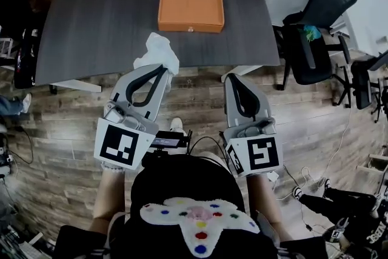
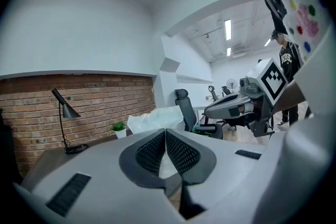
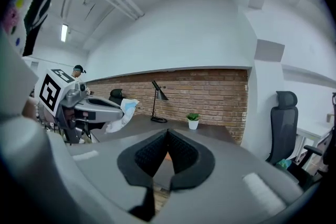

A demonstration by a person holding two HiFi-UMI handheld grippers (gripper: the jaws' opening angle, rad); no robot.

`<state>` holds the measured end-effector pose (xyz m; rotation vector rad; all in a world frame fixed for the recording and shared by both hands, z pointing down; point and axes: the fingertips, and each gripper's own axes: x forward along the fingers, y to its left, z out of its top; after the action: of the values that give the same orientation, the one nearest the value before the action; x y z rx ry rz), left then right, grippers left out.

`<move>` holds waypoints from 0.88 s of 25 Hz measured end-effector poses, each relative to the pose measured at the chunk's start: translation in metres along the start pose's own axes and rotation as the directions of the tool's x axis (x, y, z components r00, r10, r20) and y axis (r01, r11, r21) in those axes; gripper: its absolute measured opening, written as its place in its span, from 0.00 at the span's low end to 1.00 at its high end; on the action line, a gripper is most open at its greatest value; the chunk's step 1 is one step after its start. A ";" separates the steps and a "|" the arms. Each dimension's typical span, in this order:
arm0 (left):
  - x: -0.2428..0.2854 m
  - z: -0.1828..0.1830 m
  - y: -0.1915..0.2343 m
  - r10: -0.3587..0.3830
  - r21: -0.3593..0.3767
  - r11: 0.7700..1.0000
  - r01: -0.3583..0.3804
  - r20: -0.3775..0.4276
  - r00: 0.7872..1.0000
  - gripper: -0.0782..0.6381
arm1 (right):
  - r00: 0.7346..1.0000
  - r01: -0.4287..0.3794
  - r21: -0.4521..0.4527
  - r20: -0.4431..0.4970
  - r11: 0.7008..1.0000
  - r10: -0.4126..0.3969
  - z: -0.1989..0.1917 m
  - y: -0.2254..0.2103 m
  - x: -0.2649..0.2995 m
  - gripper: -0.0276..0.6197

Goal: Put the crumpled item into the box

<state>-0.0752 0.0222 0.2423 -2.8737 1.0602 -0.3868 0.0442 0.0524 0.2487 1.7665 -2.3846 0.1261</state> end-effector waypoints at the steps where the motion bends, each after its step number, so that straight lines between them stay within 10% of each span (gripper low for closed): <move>1: 0.006 0.000 0.006 -0.003 0.000 1.000 0.003 0.001 1.000 0.12 | 1.000 0.010 -0.013 -0.008 1.000 -0.010 0.001 -0.003 0.007 0.06; 22: 0.028 -0.014 0.032 0.060 -0.060 0.996 -0.062 -0.030 0.998 0.12 | 0.997 -0.059 -0.018 -0.045 0.998 0.058 -0.011 -0.015 0.048 0.06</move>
<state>-0.0782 -0.0198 0.2578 -2.8883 1.1814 -0.4001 0.0462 0.0051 0.2677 1.6685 -2.3990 0.1479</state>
